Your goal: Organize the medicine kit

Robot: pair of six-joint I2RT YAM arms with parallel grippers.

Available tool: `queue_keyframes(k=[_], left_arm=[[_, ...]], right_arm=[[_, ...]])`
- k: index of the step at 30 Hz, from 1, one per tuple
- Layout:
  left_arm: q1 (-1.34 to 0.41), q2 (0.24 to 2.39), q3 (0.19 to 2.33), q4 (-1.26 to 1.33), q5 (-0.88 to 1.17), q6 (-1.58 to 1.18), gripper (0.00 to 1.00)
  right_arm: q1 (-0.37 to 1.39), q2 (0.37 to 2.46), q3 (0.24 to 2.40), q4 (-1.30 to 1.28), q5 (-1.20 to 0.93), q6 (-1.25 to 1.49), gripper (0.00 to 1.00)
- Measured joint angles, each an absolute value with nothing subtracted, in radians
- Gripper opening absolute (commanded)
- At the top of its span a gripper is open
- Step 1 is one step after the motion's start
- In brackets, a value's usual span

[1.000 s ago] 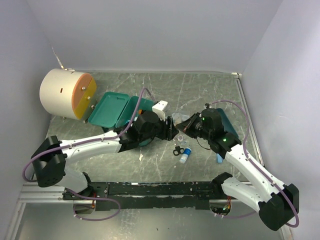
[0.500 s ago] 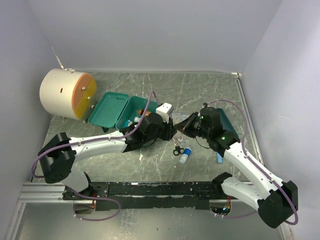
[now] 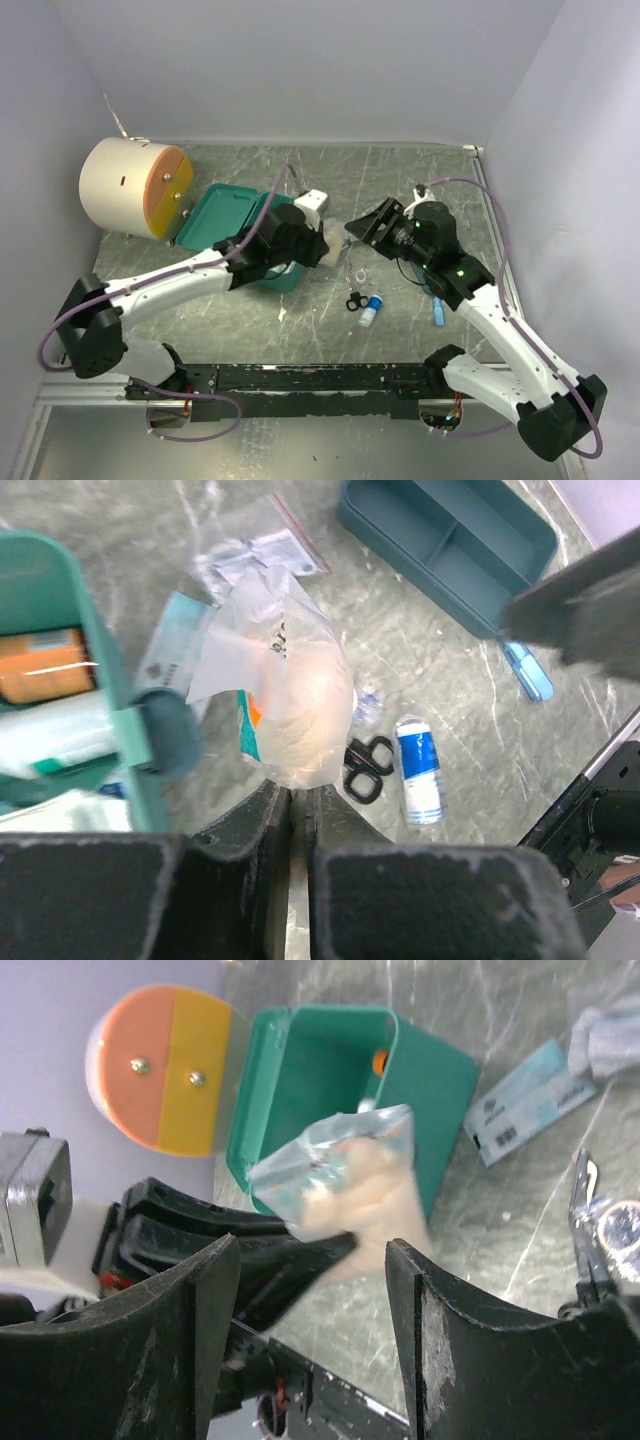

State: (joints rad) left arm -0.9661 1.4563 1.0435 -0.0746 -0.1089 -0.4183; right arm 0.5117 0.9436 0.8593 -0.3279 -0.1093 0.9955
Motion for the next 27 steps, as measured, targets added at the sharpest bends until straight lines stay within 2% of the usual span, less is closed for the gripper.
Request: queue_keyframes(k=[5, 14, 19, 27], left_arm=[[-0.854, 1.347, 1.110, -0.254, -0.042, -0.366, 0.11], [-0.676, 1.200, 1.153, -0.517, -0.037, -0.245, 0.12], [-0.608, 1.248, 1.151, -0.570, 0.017, -0.189, 0.13], [-0.566, 1.466, 1.152, -0.646, 0.175, -0.132, 0.16]], right_arm=[[0.512, 0.891, 0.887, -0.331, -0.039, 0.936, 0.60], [0.512, 0.927, 0.872, -0.352, 0.007, 0.897, 0.58], [0.512, 0.986, 0.863, -0.355, 0.006, 0.883, 0.56], [0.512, 1.025, 0.829, -0.327, -0.012, 0.881, 0.55]])
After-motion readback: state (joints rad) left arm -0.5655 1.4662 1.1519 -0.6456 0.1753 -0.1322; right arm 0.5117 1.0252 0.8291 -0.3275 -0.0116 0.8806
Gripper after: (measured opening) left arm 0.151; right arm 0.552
